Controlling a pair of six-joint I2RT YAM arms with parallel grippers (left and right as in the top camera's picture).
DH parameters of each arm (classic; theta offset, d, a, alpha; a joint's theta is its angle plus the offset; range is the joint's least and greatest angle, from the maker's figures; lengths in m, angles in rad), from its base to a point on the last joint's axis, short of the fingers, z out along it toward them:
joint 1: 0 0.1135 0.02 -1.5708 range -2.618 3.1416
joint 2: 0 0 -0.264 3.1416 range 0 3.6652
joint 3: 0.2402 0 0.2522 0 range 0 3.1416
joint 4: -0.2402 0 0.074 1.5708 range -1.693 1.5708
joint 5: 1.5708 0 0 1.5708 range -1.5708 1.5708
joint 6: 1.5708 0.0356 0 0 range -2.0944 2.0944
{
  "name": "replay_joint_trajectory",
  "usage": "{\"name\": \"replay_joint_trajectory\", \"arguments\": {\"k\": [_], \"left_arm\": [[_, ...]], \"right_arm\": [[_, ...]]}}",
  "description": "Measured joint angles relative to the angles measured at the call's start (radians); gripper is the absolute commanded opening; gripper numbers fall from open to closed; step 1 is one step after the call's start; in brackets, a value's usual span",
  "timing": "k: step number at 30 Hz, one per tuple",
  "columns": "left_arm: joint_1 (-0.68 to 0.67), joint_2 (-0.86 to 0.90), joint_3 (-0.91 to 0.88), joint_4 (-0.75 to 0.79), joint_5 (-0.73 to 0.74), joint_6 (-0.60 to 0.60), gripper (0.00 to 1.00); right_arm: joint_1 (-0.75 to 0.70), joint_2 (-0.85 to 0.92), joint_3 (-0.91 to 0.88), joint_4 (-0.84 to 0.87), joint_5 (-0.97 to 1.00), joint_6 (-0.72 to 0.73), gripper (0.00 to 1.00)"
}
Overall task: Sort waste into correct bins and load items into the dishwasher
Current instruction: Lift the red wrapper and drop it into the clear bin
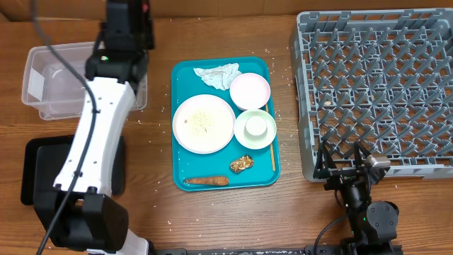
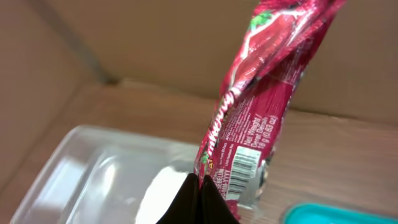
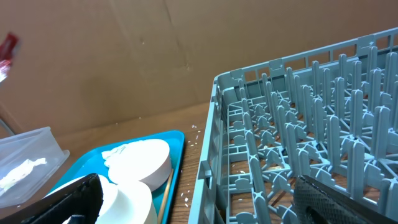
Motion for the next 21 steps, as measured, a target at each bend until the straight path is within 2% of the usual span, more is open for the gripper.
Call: {"name": "replay_joint_trajectory", "arguments": {"k": [4,5,8,9,16,19,21], "left_arm": [[0.095,0.023,0.0,-0.072,-0.061,-0.143,0.05],[0.117,0.029,0.0,-0.095,-0.068,-0.18,0.17],[0.18,0.051,0.0,-0.149,-0.079,-0.293,0.95],[0.197,0.057,0.0,-0.159,-0.08,-0.318,1.0],[0.241,0.087,0.0,-0.194,0.013,-0.403,1.0],[0.24,0.088,0.0,-0.191,0.126,-0.394,1.0],[0.235,0.088,0.0,-0.18,0.246,-0.355,0.95]], "right_arm": [[0.0,0.0,0.0,0.0,0.0,0.0,1.0],[0.0,0.0,0.0,0.0,0.0,0.0,1.0],[0.0,0.0,0.0,0.001,0.0,0.0,1.0],[0.0,0.0,0.0,0.0,0.0,0.0,1.0],[0.0,0.0,0.0,0.0,0.0,0.0,1.0],[0.0,0.0,0.0,0.0,0.0,0.0,1.0],[0.0,0.0,0.0,0.0,0.0,0.0,1.0]]}}
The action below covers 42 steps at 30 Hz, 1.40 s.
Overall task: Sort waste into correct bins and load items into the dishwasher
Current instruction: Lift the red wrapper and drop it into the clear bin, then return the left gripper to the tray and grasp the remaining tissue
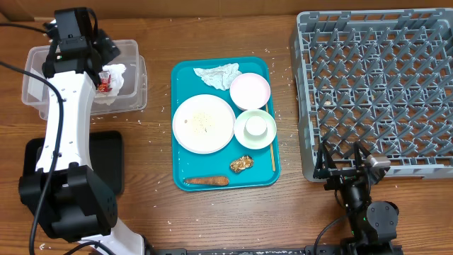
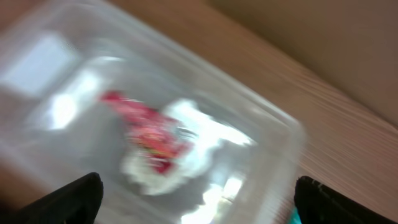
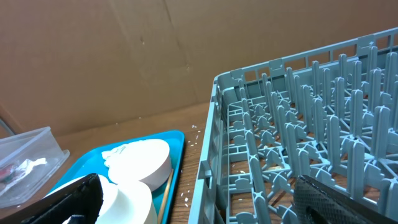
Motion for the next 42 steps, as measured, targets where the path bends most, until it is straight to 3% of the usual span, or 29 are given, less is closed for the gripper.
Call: {"name": "replay_joint_trajectory", "arguments": {"k": [3,5,8,18,27,39,42], "left_arm": [[-0.023,0.0,0.0,0.034,0.22,0.112,0.92],[-0.056,0.0,0.0,0.06,0.351,0.192,0.96],[-0.127,0.0,0.0,0.08,0.445,0.277,1.0],[-0.309,0.121,0.0,0.137,0.421,0.354,1.0],[-0.38,0.346,0.0,0.217,0.408,0.315,0.92],[-0.443,0.402,0.0,0.245,0.304,0.292,0.9],[-0.443,0.421,0.0,0.246,0.287,0.285,0.83]], "right_arm": [[0.0,0.0,0.0,0.0,0.0,0.0,1.0],[0.0,0.0,0.0,0.0,0.0,0.0,1.0],[0.0,0.0,0.0,0.0,0.0,0.0,1.0],[0.0,0.0,0.0,0.0,0.0,0.0,1.0],[0.0,0.0,0.0,0.0,0.0,0.0,1.0],[0.0,0.0,0.0,0.0,0.0,0.0,1.0],[0.0,0.0,0.0,0.0,0.0,0.001,1.0]]}}
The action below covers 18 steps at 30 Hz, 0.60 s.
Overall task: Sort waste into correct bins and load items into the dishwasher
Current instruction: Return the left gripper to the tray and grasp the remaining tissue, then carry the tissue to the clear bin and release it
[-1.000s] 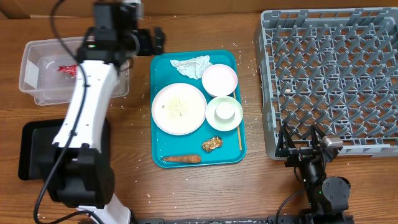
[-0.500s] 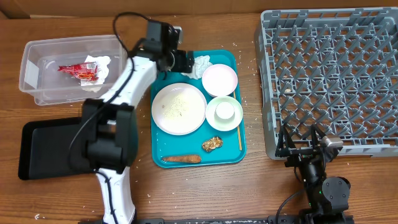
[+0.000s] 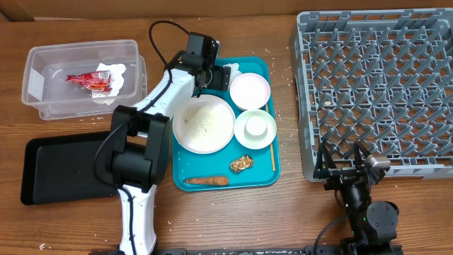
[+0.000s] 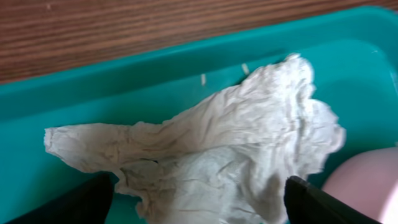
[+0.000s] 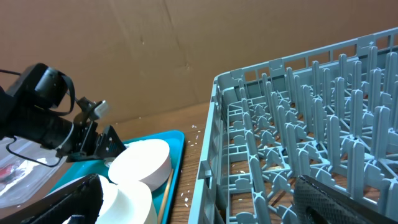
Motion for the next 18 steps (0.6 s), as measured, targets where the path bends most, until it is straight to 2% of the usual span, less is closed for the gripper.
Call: {"name": "replay_joint_trajectory", "arguments": {"k": [4,8,9,10,18], "left_arm": [[0.0,0.017,0.0,0.0,-0.006,-0.006,0.63],[0.0,0.019,0.0,0.0,-0.012,-0.005,0.24],[0.0,0.019,0.0,0.0,-0.013,-0.006,0.09],[0.0,0.019,0.0,0.0,-0.015,-0.007,0.04],[0.0,0.003,0.012,-0.063,-0.017,-0.011,0.04]], "right_arm": [[0.0,0.0,0.0,0.0,0.0,-0.001,1.0],[0.0,0.0,0.0,0.001,0.0,-0.001,1.0],[0.0,0.0,0.0,0.001,0.0,-0.001,1.0],[0.0,0.0,0.0,0.001,0.0,0.0,1.0],[0.0,0.0,0.0,0.0,0.0,0.0,1.0]]}}
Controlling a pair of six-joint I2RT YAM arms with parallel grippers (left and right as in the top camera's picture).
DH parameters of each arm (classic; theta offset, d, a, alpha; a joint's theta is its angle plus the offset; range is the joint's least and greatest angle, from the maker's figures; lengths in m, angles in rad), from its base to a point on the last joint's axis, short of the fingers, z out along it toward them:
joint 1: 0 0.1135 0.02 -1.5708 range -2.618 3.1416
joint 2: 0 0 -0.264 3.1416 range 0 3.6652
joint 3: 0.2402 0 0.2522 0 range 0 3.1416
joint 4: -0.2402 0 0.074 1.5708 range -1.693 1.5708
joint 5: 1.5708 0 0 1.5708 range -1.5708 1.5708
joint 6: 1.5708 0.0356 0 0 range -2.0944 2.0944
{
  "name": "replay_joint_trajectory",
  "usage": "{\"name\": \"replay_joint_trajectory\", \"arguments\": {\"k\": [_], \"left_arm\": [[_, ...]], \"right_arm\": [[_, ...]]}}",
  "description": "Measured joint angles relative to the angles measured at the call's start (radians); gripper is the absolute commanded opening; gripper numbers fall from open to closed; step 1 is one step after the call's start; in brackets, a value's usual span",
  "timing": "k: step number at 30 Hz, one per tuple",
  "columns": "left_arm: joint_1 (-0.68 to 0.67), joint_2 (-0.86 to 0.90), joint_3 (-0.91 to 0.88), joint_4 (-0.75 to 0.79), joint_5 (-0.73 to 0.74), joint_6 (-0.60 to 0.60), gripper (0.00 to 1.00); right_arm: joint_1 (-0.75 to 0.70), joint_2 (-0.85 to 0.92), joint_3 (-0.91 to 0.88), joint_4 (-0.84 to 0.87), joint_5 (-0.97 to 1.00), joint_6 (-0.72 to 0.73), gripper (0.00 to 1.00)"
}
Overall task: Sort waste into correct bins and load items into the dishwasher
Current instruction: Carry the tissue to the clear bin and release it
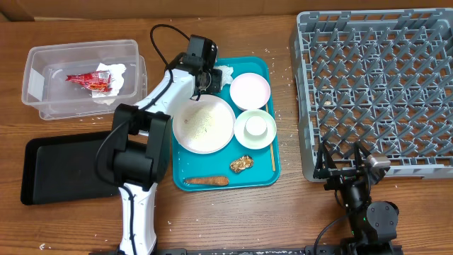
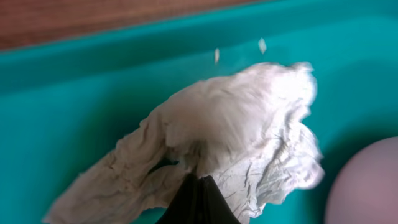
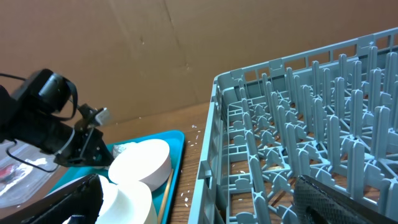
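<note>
My left gripper [image 1: 207, 75] is shut on a crumpled white napkin [image 2: 230, 137] at the back of the teal tray [image 1: 182, 152]; its dark fingertips [image 2: 198, 202] pinch the paper's middle. On the tray sit a white plate [image 1: 204, 123] with crumbs, a pink bowl [image 1: 250, 90], a white cup on a saucer [image 1: 255, 127], a carrot piece [image 1: 207, 181], a food scrap [image 1: 241, 163] and a wooden stick [image 1: 272, 157]. A red wrapper [image 1: 88, 80] lies in the clear bin [image 1: 42, 57]. My right gripper [image 3: 199, 205] rests open by the grey dish rack [image 1: 375, 88].
A black tray [image 1: 49, 170] lies at the front left. The rack fills the right side. Rice grains are scattered on the wood around the teal tray. A cardboard wall stands behind the table.
My left gripper was open around the napkin; now it is shut on it, and the napkin is bunched up nearer the pink bowl. The right arm stayed still.
My left gripper held a red wrapper above the clear bin. Then it was open and the wrapper lay inside the bin. Later it stood open over the napkin on the teal tray, and now it pinches that napkin.
</note>
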Motion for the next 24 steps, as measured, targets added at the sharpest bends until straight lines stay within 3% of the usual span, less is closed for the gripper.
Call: {"name": "replay_joint_trajectory", "arguments": {"k": [5,13,20,22,24], "left_arm": [[0.0,-0.124,0.02,-0.013,-0.106,-0.032,0.04],[0.045,-0.424,0.087,-0.005,-0.489,-0.072,0.04],[0.199,-0.41,0.087,-0.154,-0.645,-0.125,0.05],[0.251,-0.388,0.085,-0.189,-0.657,-0.166,0.17],[0.305,-0.369,0.081,-0.206,-0.657,-0.201,0.85]], "right_arm": [[0.0,0.0,0.0,0.0,0.0,0.0,1.0],[0.0,0.0,0.0,0.0,0.0,0.0,1.0],[0.0,0.0,0.0,0.0,0.0,0.0,1.0],[0.0,0.0,0.0,0.0,0.0,0.0,1.0],[0.0,0.0,0.0,0.0,0.0,0.0,1.0]]}}
